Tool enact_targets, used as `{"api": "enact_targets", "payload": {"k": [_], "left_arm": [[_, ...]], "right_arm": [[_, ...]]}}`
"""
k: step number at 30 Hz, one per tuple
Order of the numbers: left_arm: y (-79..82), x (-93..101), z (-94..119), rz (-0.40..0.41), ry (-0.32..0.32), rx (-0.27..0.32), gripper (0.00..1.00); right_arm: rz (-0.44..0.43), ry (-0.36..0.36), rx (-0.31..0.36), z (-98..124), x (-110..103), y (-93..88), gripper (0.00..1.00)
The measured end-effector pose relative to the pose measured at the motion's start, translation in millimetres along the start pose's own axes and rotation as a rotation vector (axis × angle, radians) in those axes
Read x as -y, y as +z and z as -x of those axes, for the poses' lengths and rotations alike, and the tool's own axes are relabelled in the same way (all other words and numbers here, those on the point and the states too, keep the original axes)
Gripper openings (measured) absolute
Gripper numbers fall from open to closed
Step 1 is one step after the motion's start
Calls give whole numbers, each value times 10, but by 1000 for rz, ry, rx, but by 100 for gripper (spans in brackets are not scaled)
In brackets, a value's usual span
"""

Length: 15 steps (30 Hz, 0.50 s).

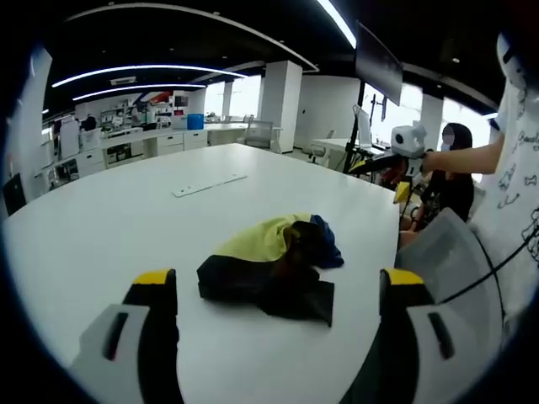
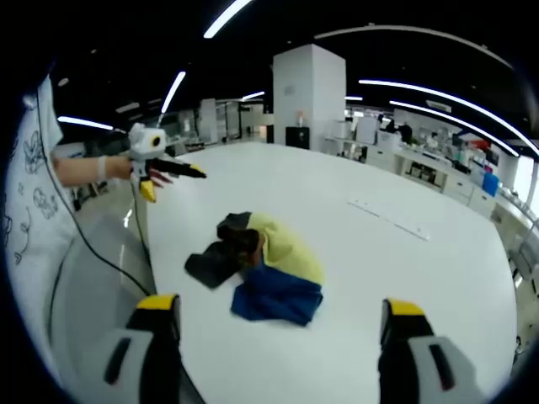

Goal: Fold the garment on the visible template until the final outline fits inside the template.

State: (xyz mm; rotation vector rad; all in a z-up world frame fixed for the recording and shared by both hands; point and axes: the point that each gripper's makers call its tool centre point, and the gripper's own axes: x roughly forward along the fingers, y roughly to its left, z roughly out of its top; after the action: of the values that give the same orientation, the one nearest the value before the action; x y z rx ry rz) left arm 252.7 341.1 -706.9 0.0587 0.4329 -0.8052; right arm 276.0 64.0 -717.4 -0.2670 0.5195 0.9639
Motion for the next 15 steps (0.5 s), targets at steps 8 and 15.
{"api": "enact_targets", "payload": {"k": [8,15], "left_arm": [[-41,23,-3,-6,-10,-22,97],[-50,39,-19,-6,-15,-25,97]], "right_arm": [[-1,-11,13,16,-14,11,99],[-15,-25,23,55,-50,-29,99]]}}
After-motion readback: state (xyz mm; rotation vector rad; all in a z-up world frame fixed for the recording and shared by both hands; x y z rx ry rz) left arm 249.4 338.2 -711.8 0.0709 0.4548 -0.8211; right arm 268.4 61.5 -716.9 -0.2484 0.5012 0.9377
